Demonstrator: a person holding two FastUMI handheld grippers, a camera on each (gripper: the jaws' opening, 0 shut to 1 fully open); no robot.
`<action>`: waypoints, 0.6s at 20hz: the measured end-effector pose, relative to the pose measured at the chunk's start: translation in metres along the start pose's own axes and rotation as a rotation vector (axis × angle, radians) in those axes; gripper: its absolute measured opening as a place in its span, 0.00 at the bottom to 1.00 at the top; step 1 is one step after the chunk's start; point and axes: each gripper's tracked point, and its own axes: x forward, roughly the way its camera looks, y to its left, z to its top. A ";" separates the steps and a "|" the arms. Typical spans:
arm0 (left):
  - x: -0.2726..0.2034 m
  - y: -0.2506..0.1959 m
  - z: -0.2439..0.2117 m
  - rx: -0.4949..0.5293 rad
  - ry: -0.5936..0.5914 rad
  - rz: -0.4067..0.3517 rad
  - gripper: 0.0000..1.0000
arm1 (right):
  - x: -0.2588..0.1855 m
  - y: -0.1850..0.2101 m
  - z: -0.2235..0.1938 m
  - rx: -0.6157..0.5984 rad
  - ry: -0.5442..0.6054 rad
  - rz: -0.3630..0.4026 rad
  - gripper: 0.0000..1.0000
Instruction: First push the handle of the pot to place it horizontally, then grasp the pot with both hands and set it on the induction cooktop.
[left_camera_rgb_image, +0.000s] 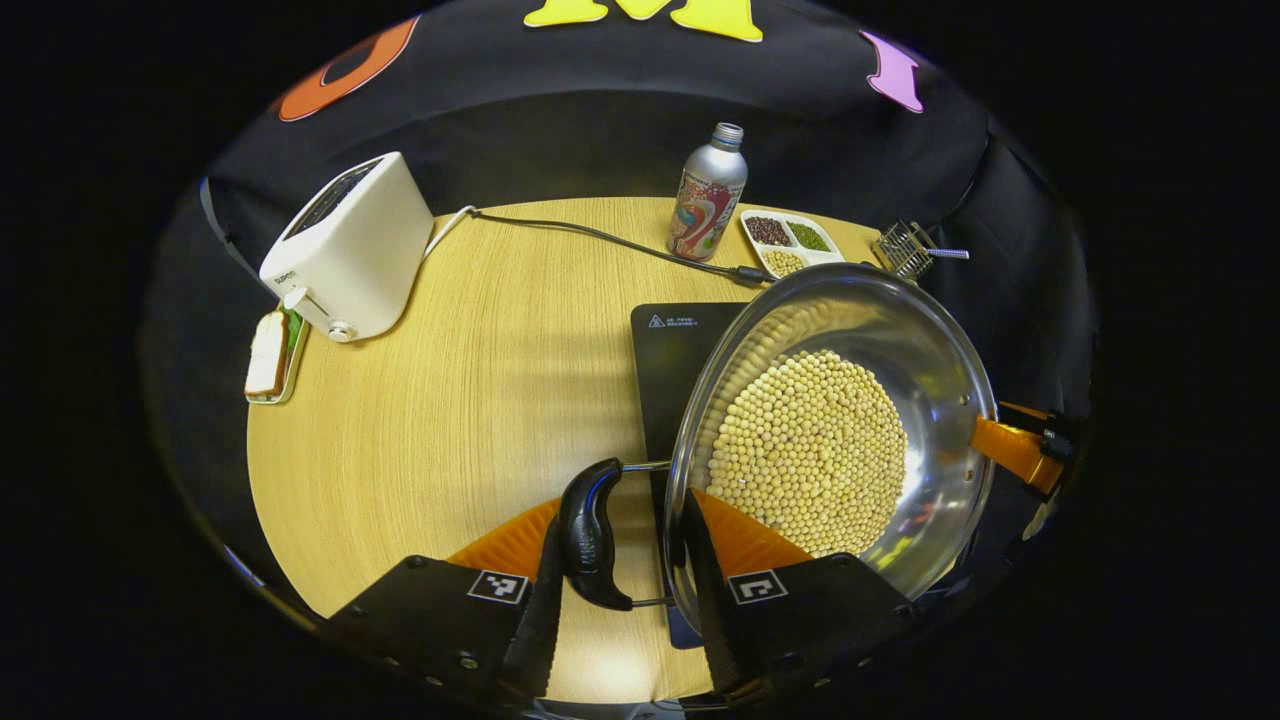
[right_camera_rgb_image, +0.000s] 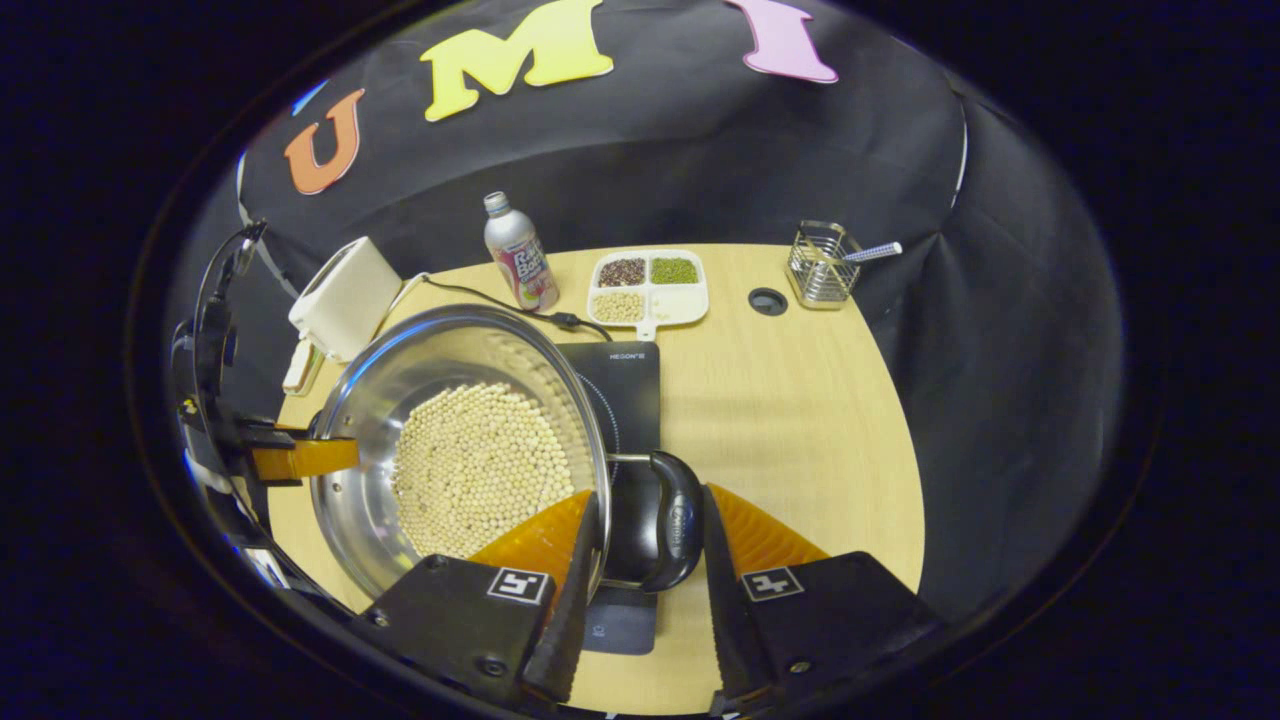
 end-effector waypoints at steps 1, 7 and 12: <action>-0.003 0.001 0.000 -0.006 0.003 0.005 0.58 | 0.004 -0.003 0.002 -0.011 0.004 0.006 0.53; -0.002 -0.001 -0.001 -0.024 0.023 0.023 0.58 | 0.022 -0.011 0.009 -0.038 0.036 0.027 0.53; -0.005 -0.001 -0.002 -0.026 0.032 0.024 0.63 | 0.029 -0.013 0.010 -0.042 0.048 0.030 0.53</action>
